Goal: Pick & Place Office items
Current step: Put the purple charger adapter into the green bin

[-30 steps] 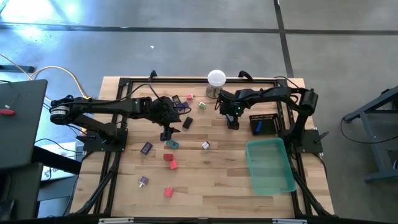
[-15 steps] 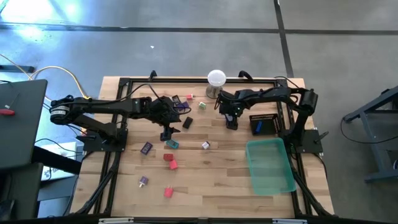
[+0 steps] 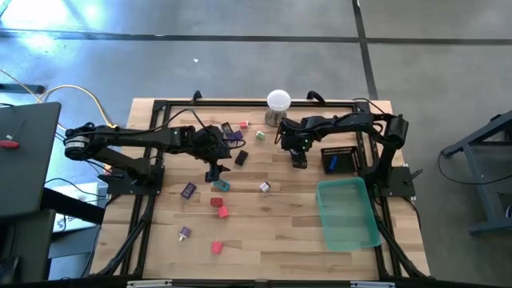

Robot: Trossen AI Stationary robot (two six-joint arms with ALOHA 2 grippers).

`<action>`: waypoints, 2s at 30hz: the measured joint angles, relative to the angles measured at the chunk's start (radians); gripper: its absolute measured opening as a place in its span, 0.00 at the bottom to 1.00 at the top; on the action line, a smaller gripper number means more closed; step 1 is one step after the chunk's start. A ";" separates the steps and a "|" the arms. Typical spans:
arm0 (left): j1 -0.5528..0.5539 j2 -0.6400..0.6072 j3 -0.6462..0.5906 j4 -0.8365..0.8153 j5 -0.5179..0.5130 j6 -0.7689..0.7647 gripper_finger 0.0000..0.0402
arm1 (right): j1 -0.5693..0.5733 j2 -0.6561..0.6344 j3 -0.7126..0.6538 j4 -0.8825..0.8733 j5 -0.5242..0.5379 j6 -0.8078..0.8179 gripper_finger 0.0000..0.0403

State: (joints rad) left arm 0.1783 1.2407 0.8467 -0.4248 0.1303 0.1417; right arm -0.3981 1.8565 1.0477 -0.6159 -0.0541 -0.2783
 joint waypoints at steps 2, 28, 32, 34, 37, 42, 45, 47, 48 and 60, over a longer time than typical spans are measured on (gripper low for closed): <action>0.000 0.000 0.000 0.000 0.000 0.000 0.58 | 0.001 0.000 0.000 -0.001 0.002 -0.010 0.53; 0.000 0.000 -0.001 0.006 0.000 0.000 0.58 | 0.184 -0.399 -0.003 -0.154 0.212 0.348 0.50; 0.000 0.000 -0.001 0.007 0.000 0.000 0.58 | 0.261 -0.499 -0.003 -0.271 0.222 0.482 0.50; 0.000 0.000 -0.001 0.007 0.000 0.000 0.58 | 0.308 -0.540 -0.003 -0.325 0.238 0.571 0.50; 0.000 0.000 -0.001 0.007 0.000 0.000 0.58 | 0.379 -0.589 -0.003 -0.425 0.238 0.718 0.50; 0.000 0.000 -0.001 0.007 0.000 0.000 0.58 | 0.503 -0.632 -0.003 -0.551 0.233 1.006 0.50; 0.000 0.000 -0.001 0.011 0.000 0.000 0.58 | 0.572 -0.639 -0.003 -0.576 0.214 1.157 0.51; 0.000 0.000 -0.001 0.011 0.000 0.000 0.58 | 0.616 -0.638 -0.003 -0.585 0.206 1.251 0.51; 0.000 0.000 -0.001 0.011 0.000 0.000 0.58 | 0.641 -0.637 -0.003 -0.593 0.210 1.301 0.51; 0.000 0.000 -0.001 0.011 0.006 0.000 0.58 | 0.974 -0.559 -0.003 -0.732 0.235 1.847 0.51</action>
State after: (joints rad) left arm 0.1782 1.2407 0.8459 -0.4141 0.1360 0.1416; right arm 0.5757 1.2974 1.0447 -1.3476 0.1811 1.5689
